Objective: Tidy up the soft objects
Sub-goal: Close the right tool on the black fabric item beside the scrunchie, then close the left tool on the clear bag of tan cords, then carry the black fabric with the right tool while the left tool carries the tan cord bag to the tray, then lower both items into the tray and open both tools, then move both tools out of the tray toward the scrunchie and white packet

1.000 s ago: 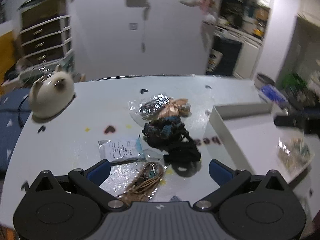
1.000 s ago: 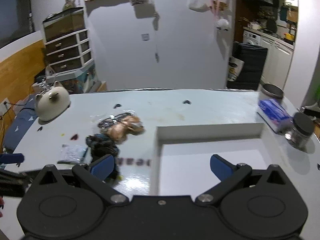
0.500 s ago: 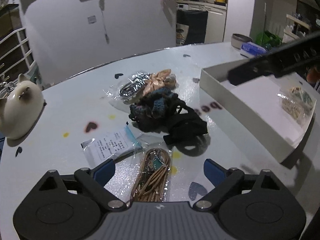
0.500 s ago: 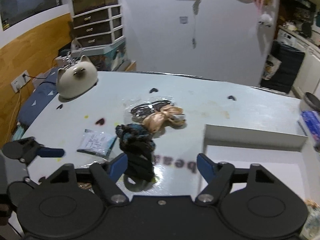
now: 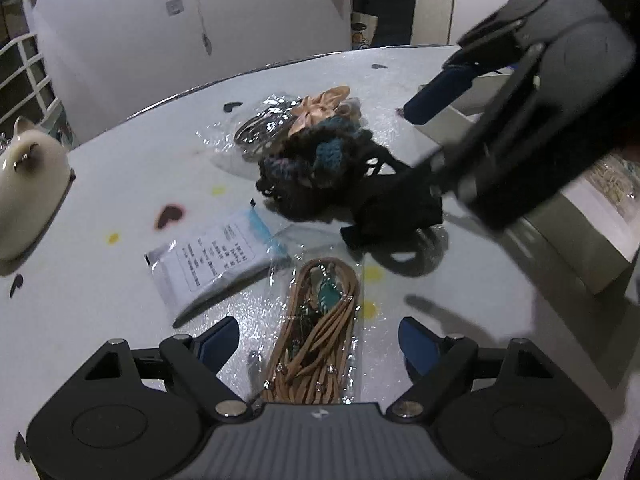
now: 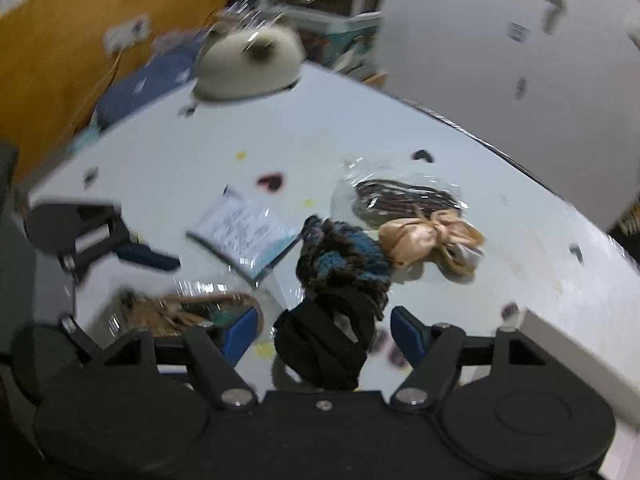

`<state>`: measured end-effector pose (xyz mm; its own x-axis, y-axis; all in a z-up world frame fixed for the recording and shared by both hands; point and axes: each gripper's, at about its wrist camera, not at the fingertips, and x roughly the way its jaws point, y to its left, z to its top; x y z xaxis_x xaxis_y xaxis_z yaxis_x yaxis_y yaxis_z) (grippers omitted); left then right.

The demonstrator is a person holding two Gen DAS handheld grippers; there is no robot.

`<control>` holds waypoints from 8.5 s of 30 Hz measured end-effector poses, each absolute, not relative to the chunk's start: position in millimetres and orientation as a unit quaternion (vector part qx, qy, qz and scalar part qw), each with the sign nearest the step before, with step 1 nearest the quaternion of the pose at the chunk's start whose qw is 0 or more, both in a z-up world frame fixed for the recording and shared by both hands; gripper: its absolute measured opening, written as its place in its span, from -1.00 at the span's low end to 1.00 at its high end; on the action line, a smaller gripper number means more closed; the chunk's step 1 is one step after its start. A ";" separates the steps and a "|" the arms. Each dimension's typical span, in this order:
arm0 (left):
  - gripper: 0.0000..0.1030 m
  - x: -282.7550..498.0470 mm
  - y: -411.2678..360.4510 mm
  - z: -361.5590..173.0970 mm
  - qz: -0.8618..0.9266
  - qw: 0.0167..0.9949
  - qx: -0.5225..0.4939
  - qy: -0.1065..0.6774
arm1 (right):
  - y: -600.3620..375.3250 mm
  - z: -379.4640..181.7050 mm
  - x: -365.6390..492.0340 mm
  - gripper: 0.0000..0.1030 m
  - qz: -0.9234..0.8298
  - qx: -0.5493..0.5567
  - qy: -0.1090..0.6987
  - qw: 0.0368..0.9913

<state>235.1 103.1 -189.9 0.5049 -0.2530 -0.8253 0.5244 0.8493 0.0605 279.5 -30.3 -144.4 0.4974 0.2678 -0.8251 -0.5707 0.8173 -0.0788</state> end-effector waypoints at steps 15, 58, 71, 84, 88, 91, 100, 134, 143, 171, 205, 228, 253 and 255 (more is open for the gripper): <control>0.66 241.3 104.7 -197.0 -0.246 0.846 0.163 0.444 | 0.6 -179.1 271.3 0.55 0.337 -0.403 0.404 0.749; -0.30 223.9 131.4 -121.7 -0.147 0.882 -0.038 0.447 | -61.4 -118.5 223.3 -0.59 0.171 -0.130 0.397 0.892; -0.31 217.7 91.0 -49.0 -0.168 0.908 -0.088 0.373 | -126.9 -63.9 187.0 -0.59 0.088 -0.021 0.340 0.936; -0.31 205.5 -14.7 -73.0 -0.185 0.877 -0.127 0.425 | -237.1 -69.7 146.6 -0.59 0.039 0.042 0.332 0.942; -0.31 204.1 -46.9 -82.9 -0.179 0.870 -0.143 0.437 | -265.4 -77.7 143.6 -0.59 0.049 0.064 0.347 0.934; -0.31 203.6 -69.5 -91.1 -0.171 0.865 -0.154 0.446 | -281.6 -87.1 143.7 -0.59 0.060 0.074 0.360 0.928; -0.31 200.4 -111.3 -134.3 -0.122 0.852 -0.148 0.487 | -314.9 -130.1 154.2 -0.59 0.094 0.132 0.422 0.892; -0.17 189.0 -132.1 -152.0 -0.099 0.850 -0.105 0.507 | -336.8 -174.0 160.1 0.09 0.141 0.177 0.470 0.853; -0.67 186.6 -153.2 -154.5 -0.131 0.835 -0.025 0.534 | -339.1 -183.3 163.8 -0.76 0.123 0.173 0.494 0.843; 0.43 167.8 -139.7 -122.8 -0.116 0.864 -0.022 0.489 | -343.7 -144.4 138.7 -0.30 0.085 0.103 0.437 0.890; 1.00 172.7 -4.1 -74.9 -0.112 0.907 -0.017 0.406 | -263.5 -105.2 121.1 1.00 -0.007 0.072 0.362 0.929; 1.00 248.1 115.0 -89.0 -0.075 0.911 -0.017 0.404 | -124.8 -80.5 212.3 1.00 0.034 0.062 0.333 0.940; 1.00 309.9 125.9 -167.1 -0.048 0.883 -0.008 0.466 | -71.6 -117.0 312.5 1.00 0.056 0.115 0.424 0.897; 1.00 313.9 125.3 -171.3 -0.043 0.882 -0.005 0.469 | -69.6 -119.6 317.4 1.00 0.051 0.118 0.430 0.894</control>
